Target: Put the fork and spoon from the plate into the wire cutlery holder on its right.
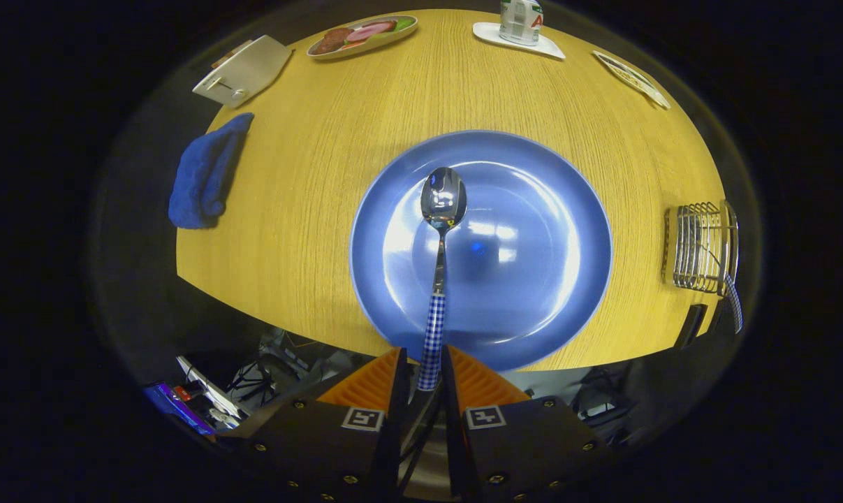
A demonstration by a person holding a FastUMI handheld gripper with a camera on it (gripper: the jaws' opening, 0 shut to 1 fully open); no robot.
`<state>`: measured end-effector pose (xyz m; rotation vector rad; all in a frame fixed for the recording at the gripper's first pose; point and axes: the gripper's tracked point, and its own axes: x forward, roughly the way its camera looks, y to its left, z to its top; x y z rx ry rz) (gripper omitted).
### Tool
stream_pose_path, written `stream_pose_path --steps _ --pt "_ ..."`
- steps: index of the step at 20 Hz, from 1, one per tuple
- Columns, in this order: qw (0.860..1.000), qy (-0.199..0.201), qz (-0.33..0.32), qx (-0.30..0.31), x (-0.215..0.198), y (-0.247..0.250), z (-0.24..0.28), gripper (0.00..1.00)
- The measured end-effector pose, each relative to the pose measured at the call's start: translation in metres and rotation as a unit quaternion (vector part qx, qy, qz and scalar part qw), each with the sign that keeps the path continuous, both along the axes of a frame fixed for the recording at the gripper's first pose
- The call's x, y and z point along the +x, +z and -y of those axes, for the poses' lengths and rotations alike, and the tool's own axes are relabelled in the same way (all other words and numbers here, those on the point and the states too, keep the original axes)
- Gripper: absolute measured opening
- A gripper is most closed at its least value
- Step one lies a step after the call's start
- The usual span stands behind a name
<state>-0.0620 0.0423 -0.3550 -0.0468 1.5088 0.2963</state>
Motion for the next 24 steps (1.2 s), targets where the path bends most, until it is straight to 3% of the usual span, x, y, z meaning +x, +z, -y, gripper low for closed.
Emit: stream_pose_path --steps 8,11,21,22,24 --pt "1.000 -0.012 -0.021 0.020 0.008 -0.011 -0.008 0.28" --pt "1.000 -0.006 -0.009 -0.009 0.021 -0.015 0.007 0.28" --pt "1.000 0.005 -0.026 -0.016 0.006 -0.035 0.018 0.28" --pt "0.999 0.019 -0.031 -0.017 0.002 -0.040 0.022 0.13" --pt "0.999 0.033 -0.028 -0.011 0.003 -0.024 0.022 0.14"
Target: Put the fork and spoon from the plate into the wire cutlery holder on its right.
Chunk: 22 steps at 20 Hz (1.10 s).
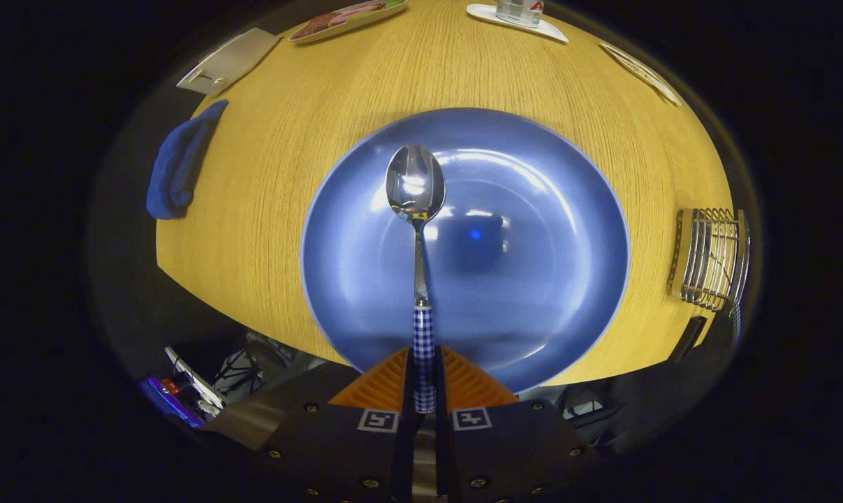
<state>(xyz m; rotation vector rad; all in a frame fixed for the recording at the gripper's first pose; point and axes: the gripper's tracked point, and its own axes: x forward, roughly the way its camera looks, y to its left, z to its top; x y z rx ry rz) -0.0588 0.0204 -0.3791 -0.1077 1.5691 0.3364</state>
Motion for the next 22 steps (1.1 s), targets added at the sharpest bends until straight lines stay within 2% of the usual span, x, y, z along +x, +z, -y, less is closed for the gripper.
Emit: stream_pose_path --steps 4,7,8,13,18,22 --pt "0.998 0.058 0.016 -0.021 0.004 0.013 0.017 0.14" --pt "0.999 0.044 0.008 -0.001 0.009 0.022 0.018 0.14" --pt "0.999 0.049 0.002 -0.009 0.010 0.023 0.022 0.04" --pt "0.999 0.047 -0.012 0.011 0.010 0.036 0.033 0.04" --pt "0.997 0.067 -0.024 -0.003 0.009 0.068 0.063 0.04" --pt "0.998 0.062 -0.029 -0.009 0.008 0.083 0.085 0.04"
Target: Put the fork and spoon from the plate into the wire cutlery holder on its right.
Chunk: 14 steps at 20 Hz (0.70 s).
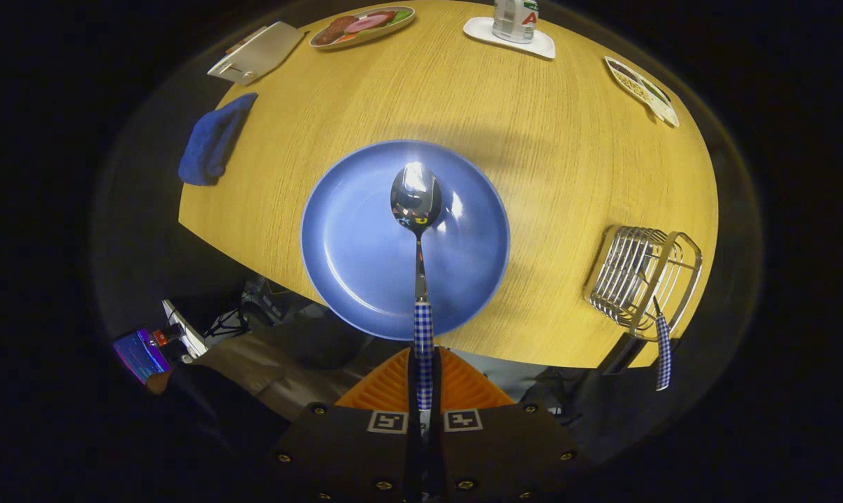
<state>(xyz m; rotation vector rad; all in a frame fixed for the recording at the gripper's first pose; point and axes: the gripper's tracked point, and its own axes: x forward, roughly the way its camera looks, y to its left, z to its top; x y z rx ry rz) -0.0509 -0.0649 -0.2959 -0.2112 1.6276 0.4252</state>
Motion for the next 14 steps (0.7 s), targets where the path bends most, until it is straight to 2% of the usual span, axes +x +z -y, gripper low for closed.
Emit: stream_pose_path --steps 9,14 --pt "0.999 -0.026 -0.017 -0.007 -0.009 0.030 0.054 0.04" --pt "0.998 -0.043 -0.015 -0.030 -0.010 0.040 0.086 0.04"
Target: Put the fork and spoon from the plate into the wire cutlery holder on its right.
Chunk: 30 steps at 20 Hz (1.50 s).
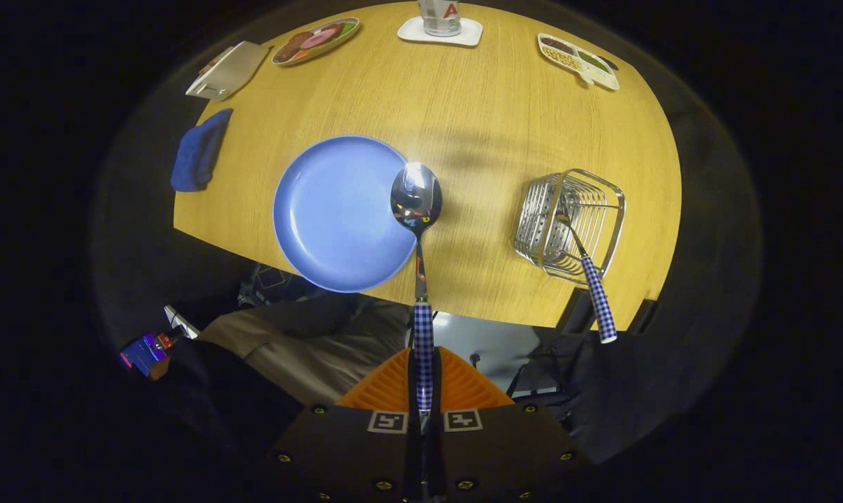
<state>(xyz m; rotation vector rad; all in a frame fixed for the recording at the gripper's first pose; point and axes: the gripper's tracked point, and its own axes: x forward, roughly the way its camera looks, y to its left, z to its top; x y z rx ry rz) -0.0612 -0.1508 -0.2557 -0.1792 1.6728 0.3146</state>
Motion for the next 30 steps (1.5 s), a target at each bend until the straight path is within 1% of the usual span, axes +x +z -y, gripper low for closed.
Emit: stream_pose_path --steps 3,7,12,18,21,27,30 --pt "1.000 -0.007 -0.001 -0.008 -0.002 0.009 0.015 0.04" --pt "0.999 -0.041 -0.009 -0.001 -0.004 0.019 0.030 0.04" --pt "0.995 -0.091 -0.014 0.027 -0.002 0.027 0.044 0.04" --pt "0.991 -0.128 -0.023 0.019 0.003 0.031 0.071 0.04" --pt "0.988 -0.145 -0.035 0.027 0.007 0.028 0.078 0.04" --pt "0.985 -0.165 -0.052 0.030 0.017 0.017 0.085 0.04" --pt "0.985 -0.163 -0.059 0.026 0.022 0.011 0.085 0.04"
